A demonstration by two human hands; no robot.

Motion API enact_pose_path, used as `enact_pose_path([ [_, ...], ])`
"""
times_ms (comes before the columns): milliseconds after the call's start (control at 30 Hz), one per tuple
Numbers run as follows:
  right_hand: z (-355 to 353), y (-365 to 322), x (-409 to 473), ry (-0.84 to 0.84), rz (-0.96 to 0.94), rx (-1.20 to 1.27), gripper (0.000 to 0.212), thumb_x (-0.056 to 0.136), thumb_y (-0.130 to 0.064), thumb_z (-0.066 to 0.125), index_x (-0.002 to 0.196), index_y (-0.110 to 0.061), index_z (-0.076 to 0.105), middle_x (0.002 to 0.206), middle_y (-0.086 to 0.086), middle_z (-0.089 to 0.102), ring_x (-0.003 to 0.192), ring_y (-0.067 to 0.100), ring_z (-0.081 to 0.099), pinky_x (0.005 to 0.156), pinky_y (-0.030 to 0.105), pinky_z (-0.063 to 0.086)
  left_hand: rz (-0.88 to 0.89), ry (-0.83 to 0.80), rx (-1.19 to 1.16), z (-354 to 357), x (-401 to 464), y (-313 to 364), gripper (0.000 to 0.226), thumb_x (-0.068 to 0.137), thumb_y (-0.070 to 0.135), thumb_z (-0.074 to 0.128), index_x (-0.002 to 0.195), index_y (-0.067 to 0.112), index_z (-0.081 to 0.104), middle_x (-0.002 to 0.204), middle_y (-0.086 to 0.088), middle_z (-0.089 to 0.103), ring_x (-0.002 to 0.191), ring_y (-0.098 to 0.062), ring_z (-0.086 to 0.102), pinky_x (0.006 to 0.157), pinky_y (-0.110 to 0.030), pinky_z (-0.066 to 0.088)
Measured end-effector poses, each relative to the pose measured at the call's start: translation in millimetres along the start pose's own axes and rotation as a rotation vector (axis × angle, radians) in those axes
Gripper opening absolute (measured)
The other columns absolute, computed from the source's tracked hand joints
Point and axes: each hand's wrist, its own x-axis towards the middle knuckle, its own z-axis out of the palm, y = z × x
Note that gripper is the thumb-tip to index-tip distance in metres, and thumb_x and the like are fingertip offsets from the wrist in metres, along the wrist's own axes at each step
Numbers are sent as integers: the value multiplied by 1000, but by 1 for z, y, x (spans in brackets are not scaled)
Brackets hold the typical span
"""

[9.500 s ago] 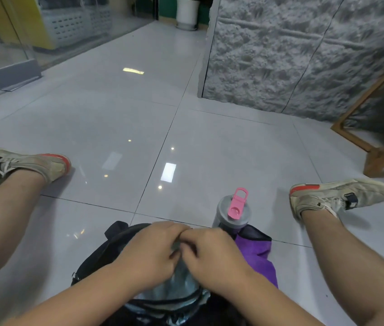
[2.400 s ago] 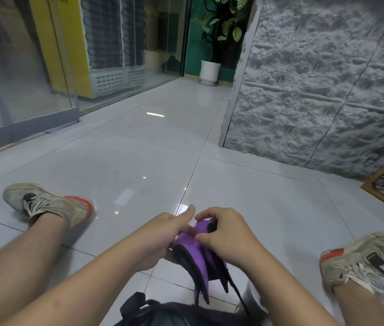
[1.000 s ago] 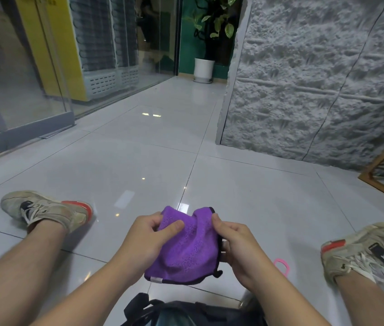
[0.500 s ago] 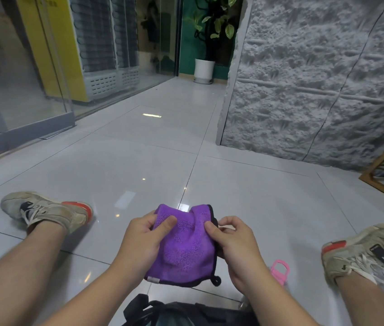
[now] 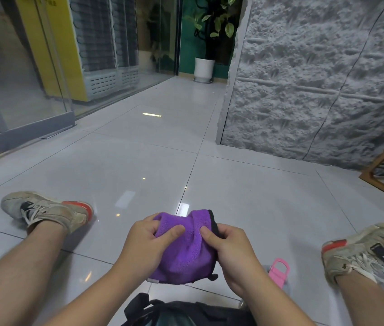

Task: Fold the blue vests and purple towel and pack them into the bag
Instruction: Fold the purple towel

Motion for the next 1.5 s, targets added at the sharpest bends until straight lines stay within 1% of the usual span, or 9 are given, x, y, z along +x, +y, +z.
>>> enact_pose_path([
  [167, 1, -2, 3, 105, -19, 26, 27, 87, -24, 84, 80, -13, 60, 75, 7, 64, 70, 22, 59, 49, 27, 40, -145, 56, -149, 0, 1, 4, 16, 93, 23, 74, 79, 21, 82, 82, -2, 77, 77, -18, 75, 66, -31, 59],
  [300, 3, -2, 3, 149, -32, -10, 41, 82, -30, 88, 68, -18, 51, 66, 2, 51, 62, 20, 48, 47, 24, 35, -159, 68, -148, 0, 2, 5, 13, 93, 21, 74, 83, 20, 83, 84, -2, 79, 77, -16, 75, 67, -32, 60],
  [500, 3, 2, 5, 212, -123, -60, 42, 78, -30, 90, 65, -24, 50, 63, -6, 56, 54, 15, 49, 52, 25, 35, -167, 92, -193, 4, 0, 5, 10, 92, 20, 75, 87, 16, 82, 82, -1, 78, 74, -16, 76, 64, -29, 57],
  [700, 6, 1, 5, 209, -201, -154, 18, 81, -28, 87, 85, -32, 71, 96, -22, 73, 89, 17, 72, 69, 31, 48, -143, 73, -178, 2, 2, 1, 10, 92, 19, 75, 85, 17, 83, 85, 0, 79, 77, -17, 76, 65, -29, 57],
  [800, 8, -8, 0, 123, -169, -121, 12, 88, -28, 83, 82, -22, 74, 79, -13, 73, 65, 11, 66, 53, 23, 45, -127, 34, -158, 1, 2, 0, 14, 91, 18, 76, 79, 18, 83, 84, -1, 77, 75, -17, 75, 63, -28, 58],
  [867, 7, -9, -1, 109, -119, -109, 27, 90, -31, 80, 74, -13, 68, 67, -6, 66, 58, 14, 58, 50, 27, 42, -110, -19, -128, 1, 1, 0, 13, 90, 20, 77, 77, 20, 83, 84, -2, 76, 78, -18, 75, 64, -27, 57],
  [1100, 12, -11, 1, 98, 6, 463, 19, 97, -16, 70, 82, -6, 65, 85, 18, 70, 79, 29, 67, 77, 44, 57, -282, 79, -500, 6, 1, 3, 33, 85, 42, 69, 90, 11, 81, 95, -18, 78, 88, -37, 77, 81, -48, 60],
  [1333, 5, -8, 8, 253, -129, 367, 39, 88, -17, 80, 58, -12, 57, 71, 9, 49, 75, 26, 46, 69, 38, 38, -254, 158, -493, 8, 2, 5, 34, 89, 46, 68, 90, 14, 81, 96, -21, 77, 90, -42, 75, 85, -61, 58],
  [1500, 9, -10, 3, 154, -106, 432, 37, 93, -11, 74, 59, -18, 63, 73, 9, 59, 70, 22, 54, 68, 35, 44, -262, 203, -490, 10, 1, 6, 31, 91, 46, 67, 88, 18, 81, 95, -19, 78, 88, -39, 76, 85, -65, 57],
])
